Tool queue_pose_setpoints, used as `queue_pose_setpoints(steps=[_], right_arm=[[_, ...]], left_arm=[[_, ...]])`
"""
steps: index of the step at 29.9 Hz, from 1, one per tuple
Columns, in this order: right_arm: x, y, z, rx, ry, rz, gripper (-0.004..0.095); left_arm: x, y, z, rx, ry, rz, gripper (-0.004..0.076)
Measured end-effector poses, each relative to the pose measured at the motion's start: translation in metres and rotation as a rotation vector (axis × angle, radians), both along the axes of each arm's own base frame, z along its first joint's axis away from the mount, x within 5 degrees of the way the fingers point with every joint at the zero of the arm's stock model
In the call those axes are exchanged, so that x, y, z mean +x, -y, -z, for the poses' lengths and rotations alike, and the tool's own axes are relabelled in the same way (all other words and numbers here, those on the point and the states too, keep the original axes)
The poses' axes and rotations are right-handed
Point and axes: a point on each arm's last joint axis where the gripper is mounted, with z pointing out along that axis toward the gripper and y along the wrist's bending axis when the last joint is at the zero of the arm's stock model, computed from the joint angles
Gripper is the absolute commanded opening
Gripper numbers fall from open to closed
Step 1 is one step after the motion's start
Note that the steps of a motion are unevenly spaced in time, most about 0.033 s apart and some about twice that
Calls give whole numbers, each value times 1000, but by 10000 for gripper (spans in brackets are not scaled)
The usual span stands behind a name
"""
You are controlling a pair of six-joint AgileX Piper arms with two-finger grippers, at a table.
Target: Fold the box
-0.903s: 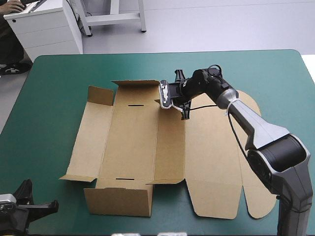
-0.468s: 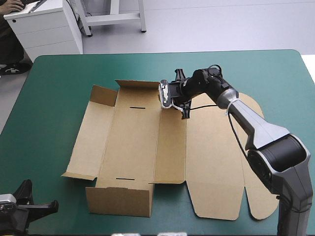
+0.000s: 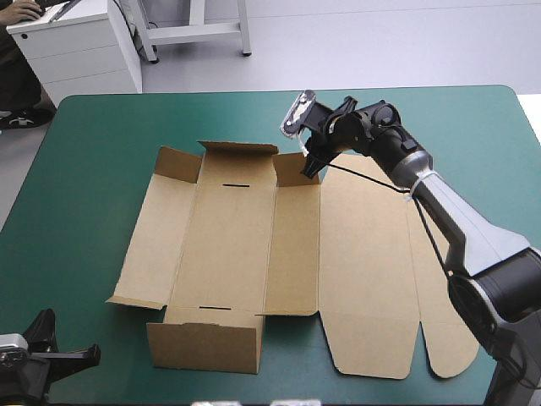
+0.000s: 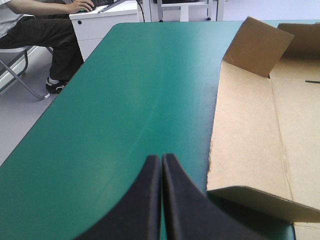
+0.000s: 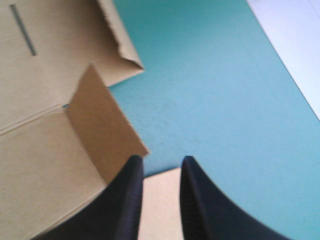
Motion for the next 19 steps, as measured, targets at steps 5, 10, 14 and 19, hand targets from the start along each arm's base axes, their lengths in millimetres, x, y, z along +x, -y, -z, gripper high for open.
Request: queue_pose_setpoints(steps=[5,10,14,19], right_arm=[[-1,20,-13,101,-23,286,-19],[-8,36,-23,202,-86,468,-19],[-20,46,-22,247,-131,549,-19],[-52,59,-3,271,-186,600,-19]], left_arm=[[0,0,0,0,0,0,6],[0,0,0,2,0,-1,204],[0,0,0,3,0,-2,467],[0,0,0,5,0,-4,597]])
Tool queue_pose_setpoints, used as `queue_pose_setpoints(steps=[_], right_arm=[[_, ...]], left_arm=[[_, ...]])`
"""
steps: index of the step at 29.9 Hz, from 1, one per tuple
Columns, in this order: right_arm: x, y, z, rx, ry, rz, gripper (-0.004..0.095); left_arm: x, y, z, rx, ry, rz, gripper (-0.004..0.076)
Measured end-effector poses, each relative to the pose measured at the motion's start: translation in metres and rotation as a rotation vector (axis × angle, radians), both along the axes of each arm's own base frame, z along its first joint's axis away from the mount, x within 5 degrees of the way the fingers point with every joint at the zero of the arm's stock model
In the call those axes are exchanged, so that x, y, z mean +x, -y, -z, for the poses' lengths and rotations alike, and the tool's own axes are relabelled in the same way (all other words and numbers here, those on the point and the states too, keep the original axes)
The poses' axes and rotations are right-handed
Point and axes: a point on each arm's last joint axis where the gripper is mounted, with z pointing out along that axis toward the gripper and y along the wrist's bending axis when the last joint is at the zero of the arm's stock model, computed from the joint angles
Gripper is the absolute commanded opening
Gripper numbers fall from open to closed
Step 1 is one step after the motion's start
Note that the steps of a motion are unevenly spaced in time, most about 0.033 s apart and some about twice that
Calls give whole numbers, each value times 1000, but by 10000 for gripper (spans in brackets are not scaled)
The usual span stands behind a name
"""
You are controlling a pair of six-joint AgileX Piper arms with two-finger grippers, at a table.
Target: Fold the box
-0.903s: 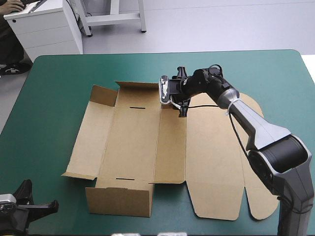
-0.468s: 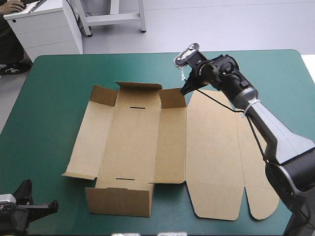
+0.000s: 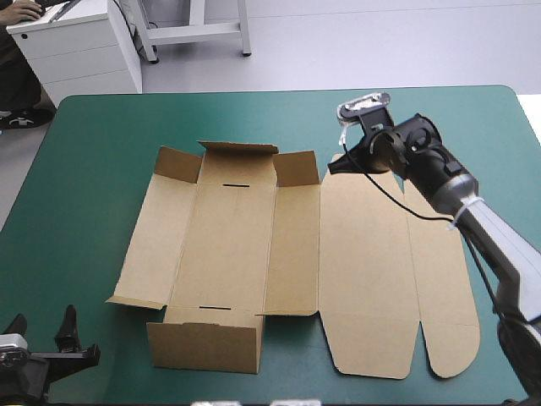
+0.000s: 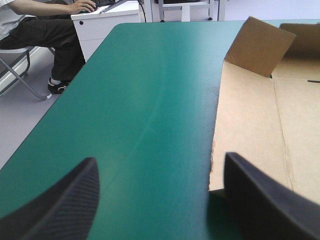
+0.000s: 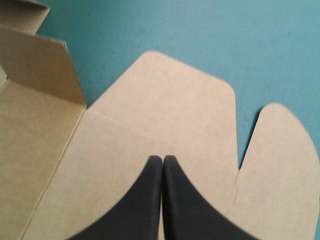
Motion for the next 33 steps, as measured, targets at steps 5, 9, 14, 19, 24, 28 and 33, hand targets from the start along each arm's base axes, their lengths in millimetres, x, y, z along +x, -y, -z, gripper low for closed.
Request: queue_pose_setpoints(steps=[5,9,14,19,24,28,33], right_arm=[[-50,21,23,41,-1,14,-18],[-92,40,19,83,60,17,-19],[-144,64,14,108,143,3,-19],[-184,82,12,78,227,-50,-19],[-212,96,21,68,235,-49,-20],[-226,102,33,57,213,-43,-20],[-236,107,41,53,207,-40,-20]], left_arm=[[0,-1,0,5,0,-5,578],[0,0,-1,5,9,-4,559],[3,0,-9,12,54,8,504],[23,1,-34,57,13,33,479],[65,0,-60,125,-94,60,449],[108,-1,-75,131,-187,72,447],[162,-2,-69,119,-318,79,447]])
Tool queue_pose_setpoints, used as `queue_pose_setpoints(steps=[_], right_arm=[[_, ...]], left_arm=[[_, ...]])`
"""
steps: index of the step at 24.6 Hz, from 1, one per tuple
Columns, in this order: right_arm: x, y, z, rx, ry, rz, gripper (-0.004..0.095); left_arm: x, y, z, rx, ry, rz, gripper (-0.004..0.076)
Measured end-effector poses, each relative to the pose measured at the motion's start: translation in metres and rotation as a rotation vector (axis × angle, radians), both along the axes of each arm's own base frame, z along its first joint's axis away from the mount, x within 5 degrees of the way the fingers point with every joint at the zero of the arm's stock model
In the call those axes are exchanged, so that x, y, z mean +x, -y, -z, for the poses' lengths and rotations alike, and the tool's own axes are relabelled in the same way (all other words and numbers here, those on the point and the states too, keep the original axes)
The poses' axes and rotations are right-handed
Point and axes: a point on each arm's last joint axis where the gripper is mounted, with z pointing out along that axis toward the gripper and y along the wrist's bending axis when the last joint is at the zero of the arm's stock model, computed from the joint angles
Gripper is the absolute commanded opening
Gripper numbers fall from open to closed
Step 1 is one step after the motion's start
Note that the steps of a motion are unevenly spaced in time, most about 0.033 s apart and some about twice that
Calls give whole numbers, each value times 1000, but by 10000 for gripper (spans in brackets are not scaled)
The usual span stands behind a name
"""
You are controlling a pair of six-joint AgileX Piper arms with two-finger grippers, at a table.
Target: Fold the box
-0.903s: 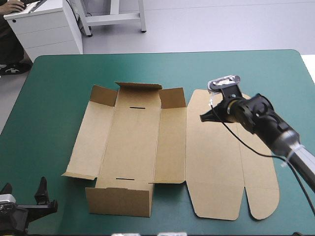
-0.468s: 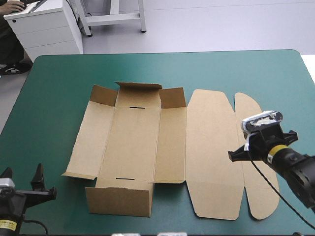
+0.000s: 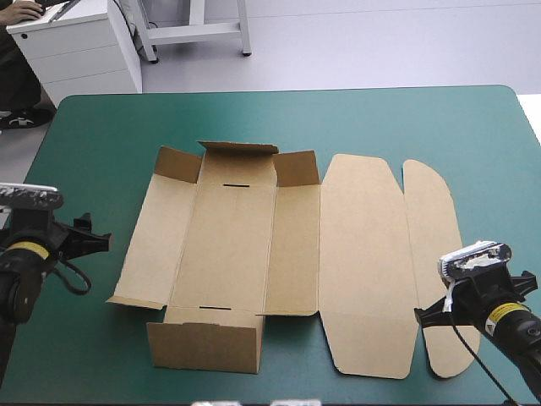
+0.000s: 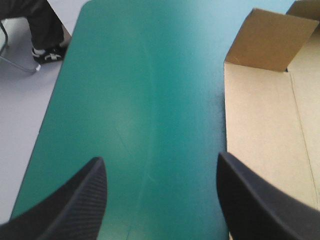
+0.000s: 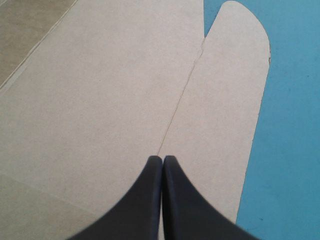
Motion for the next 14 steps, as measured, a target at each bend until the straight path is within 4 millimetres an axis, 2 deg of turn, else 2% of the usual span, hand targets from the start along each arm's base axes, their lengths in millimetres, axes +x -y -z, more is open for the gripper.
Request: queue_pose_setpoints(steps=[5,9,12,14], right_arm=[[-4,2,3,1,1,1,-20],[-4,2,4,0,0,0,-20],[-3,0,3,16,16,-7,-20],[-3,0,3,13,16,-15,-20]], left_arm=[[39,-15,15,-107,-97,-64,447],[57,-33,37,-227,-234,-36,447],[78,-43,78,-434,-442,65,447],[85,-45,94,-480,-517,98,447]])
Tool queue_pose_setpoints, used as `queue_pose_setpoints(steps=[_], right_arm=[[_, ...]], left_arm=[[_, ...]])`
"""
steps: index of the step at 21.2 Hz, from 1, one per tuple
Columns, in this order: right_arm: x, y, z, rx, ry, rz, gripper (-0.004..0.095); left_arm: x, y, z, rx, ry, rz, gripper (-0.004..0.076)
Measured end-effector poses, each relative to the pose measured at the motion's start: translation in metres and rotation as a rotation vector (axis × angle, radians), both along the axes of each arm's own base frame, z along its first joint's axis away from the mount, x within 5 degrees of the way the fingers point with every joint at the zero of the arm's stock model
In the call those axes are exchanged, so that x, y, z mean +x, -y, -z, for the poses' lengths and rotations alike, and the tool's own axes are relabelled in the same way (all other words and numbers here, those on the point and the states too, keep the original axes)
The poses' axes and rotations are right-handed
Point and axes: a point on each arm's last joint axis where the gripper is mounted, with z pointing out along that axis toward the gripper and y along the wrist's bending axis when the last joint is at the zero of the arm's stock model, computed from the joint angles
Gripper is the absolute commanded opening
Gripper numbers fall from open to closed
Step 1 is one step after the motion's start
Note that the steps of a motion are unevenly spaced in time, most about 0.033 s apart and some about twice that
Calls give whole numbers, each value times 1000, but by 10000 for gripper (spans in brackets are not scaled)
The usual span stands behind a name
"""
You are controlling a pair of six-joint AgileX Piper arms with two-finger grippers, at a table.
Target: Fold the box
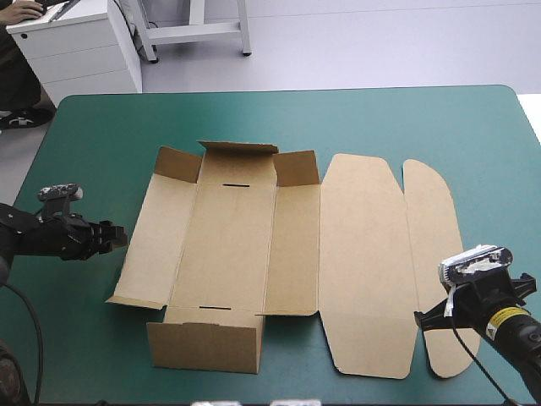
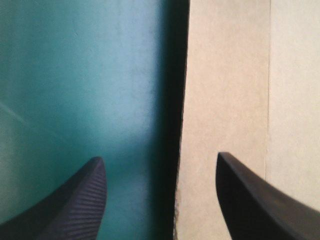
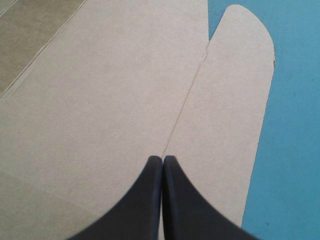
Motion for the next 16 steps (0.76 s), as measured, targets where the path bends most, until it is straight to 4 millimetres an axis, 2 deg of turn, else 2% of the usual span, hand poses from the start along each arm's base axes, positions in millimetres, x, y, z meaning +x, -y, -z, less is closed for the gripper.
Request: queue_pose_setpoints(steps=[7,13,16], right_arm=[[0,0,0,-1,-1,-7,-20],[0,0,0,-13,2,-16,-20],[0,0,0,-13,2,-16,-20]], left_arm=[[7,9,32,-194,-175,129,447],[14,16,45,-348,-240,143,447],[17,26,46,-356,-248,171,447]])
